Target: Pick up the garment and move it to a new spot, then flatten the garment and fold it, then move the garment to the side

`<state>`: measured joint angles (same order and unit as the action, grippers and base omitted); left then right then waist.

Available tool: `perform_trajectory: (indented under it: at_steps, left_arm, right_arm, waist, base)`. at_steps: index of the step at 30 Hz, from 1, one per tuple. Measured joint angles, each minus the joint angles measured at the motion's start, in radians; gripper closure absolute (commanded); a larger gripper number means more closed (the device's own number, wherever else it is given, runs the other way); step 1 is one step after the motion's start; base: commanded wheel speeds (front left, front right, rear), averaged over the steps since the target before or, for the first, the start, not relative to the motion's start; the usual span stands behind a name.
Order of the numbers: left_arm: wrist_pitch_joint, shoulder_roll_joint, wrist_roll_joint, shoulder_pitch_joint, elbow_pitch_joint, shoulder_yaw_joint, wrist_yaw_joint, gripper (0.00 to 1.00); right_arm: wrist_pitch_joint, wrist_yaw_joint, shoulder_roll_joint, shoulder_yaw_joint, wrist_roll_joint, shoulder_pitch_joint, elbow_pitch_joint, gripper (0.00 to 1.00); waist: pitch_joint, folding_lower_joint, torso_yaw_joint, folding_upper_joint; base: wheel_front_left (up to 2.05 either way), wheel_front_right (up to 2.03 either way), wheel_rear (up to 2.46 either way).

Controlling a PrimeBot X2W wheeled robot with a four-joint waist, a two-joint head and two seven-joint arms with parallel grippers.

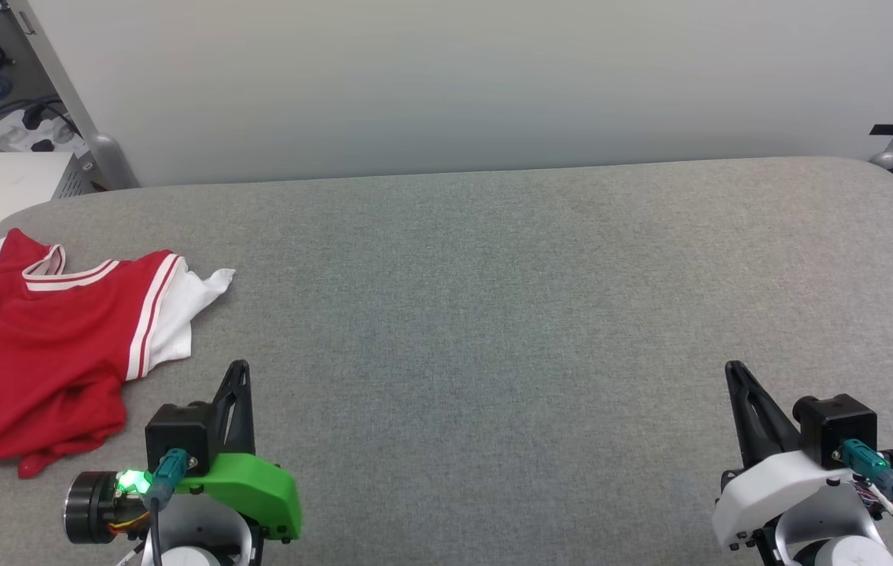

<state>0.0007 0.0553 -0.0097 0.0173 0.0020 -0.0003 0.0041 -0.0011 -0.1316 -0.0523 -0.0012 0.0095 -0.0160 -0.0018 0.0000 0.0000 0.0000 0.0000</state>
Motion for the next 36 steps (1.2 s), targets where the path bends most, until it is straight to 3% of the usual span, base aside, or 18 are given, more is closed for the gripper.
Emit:
perform_trajectory:
  at_steps: [15,16,36]
  left_arm:
    - [0.0,0.0,0.0,0.0,0.0,0.0,0.0,1.0]
    - [0.0,0.0,0.0,0.0,0.0,0.0,0.0,0.0]
    - [-0.024,0.0,-0.001,0.001,0.0,-0.015,0.019,0.0]
  right_arm:
    - [0.0,0.0,0.0,0.0,0.0,0.0,0.0,1.0]
    - [0.0,0.0,0.0,0.0,0.0,0.0,0.0,0.0]
    - [-0.022,0.0,0.0,-0.007,0.022,-0.002,-0.005,0.0]
  waist:
    - [0.0,0.0,0.0,0.0]
    - [0.0,0.0,0.0,0.0]
    - [0.003,0.0,0.001,0.0]
  base:
    - [0.0,0.0,0.0]
    - [0.0,0.0,0.0]
    - [0.0,0.0,0.0]
